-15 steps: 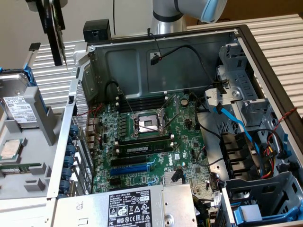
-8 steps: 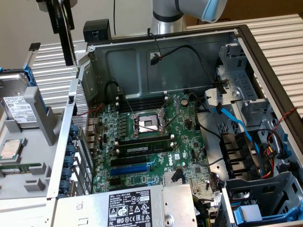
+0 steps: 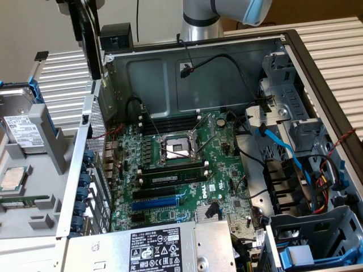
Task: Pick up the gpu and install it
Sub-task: 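Pick up the gpu and move the gpu toward the slot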
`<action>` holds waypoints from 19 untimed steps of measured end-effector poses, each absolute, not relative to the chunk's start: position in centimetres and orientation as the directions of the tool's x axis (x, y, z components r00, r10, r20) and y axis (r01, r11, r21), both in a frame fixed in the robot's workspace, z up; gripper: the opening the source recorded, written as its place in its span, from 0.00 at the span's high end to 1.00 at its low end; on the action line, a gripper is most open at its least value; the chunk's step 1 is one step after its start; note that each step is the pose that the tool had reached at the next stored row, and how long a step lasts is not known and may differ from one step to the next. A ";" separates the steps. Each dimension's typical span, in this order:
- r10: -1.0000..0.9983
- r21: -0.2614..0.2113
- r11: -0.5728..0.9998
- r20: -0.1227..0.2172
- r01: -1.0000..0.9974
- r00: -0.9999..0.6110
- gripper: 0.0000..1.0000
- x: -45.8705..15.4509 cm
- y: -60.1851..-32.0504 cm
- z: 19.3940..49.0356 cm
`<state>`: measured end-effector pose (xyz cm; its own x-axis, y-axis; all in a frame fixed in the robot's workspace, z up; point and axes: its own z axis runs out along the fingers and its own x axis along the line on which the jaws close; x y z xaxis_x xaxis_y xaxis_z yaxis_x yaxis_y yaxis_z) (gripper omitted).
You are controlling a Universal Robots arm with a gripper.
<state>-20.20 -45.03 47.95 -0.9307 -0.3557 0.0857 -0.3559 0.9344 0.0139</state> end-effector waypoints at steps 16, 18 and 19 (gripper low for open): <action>-0.452 0.016 0.892 0.090 -0.452 -0.888 0.73 -18.6 -45.0 47.9; -0.483 0.016 0.875 0.090 -0.484 -0.871 0.73 -18.6 -45.0 47.9; -0.500 0.016 0.866 0.090 -0.500 -0.862 0.73 -18.5 -45.0 47.9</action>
